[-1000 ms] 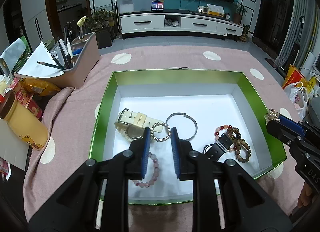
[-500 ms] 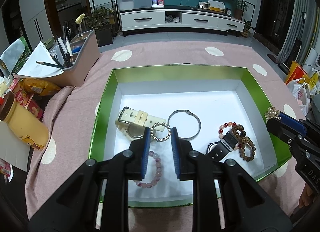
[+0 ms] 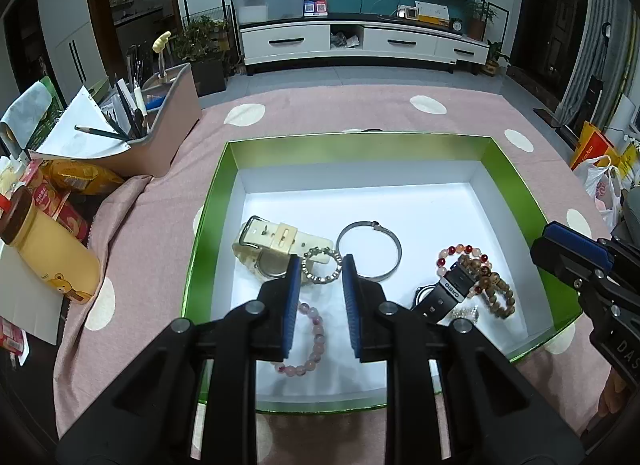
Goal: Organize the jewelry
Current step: 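Withdraw both open tools from the green box, then grasp the green jade pendant with the left tool while the right tool approaches the small black item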
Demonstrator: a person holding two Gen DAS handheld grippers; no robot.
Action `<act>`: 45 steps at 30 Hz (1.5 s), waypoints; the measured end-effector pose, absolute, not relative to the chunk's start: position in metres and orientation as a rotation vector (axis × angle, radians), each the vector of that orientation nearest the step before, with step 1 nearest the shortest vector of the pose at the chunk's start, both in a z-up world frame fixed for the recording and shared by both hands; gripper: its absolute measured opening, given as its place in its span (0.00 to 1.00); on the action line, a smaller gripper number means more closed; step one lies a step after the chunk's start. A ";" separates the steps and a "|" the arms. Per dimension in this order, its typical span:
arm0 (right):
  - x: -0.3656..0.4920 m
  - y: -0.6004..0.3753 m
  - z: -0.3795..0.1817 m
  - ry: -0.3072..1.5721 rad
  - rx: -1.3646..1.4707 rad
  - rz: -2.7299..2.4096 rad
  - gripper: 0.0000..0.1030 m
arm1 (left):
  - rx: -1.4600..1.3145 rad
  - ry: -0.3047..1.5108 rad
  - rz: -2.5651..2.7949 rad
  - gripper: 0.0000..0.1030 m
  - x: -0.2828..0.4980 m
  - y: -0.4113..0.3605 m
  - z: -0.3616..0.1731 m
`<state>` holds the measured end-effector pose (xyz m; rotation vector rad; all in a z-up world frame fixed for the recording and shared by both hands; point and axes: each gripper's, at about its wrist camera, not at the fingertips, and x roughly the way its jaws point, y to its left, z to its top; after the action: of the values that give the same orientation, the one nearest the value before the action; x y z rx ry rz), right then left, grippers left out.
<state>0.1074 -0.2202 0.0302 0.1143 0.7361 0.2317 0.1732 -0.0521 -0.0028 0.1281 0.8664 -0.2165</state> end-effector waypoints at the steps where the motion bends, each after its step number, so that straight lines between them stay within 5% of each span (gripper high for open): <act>1: 0.107 -0.220 0.031 0.734 0.116 0.231 0.21 | 0.130 0.865 -0.216 0.22 0.173 -0.052 -0.002; 9: 0.096 -0.226 0.039 0.712 0.140 0.230 0.23 | 0.135 0.837 -0.216 0.46 0.165 -0.054 0.007; 19: 0.066 -0.245 0.057 0.664 0.181 0.211 0.45 | 0.126 0.801 -0.209 0.72 0.147 -0.051 0.023; 34: 0.008 -0.279 0.063 0.633 0.226 0.176 0.46 | 0.029 0.757 -0.227 0.75 0.078 -0.021 0.047; 45: -0.022 -0.277 0.019 0.744 0.270 0.203 0.46 | 0.085 0.907 -0.384 0.70 0.043 -0.067 -0.017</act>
<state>-0.0224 -0.2765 0.0194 0.2702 0.7444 0.2034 0.0431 -0.0672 -0.0173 0.0846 0.9075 -0.3836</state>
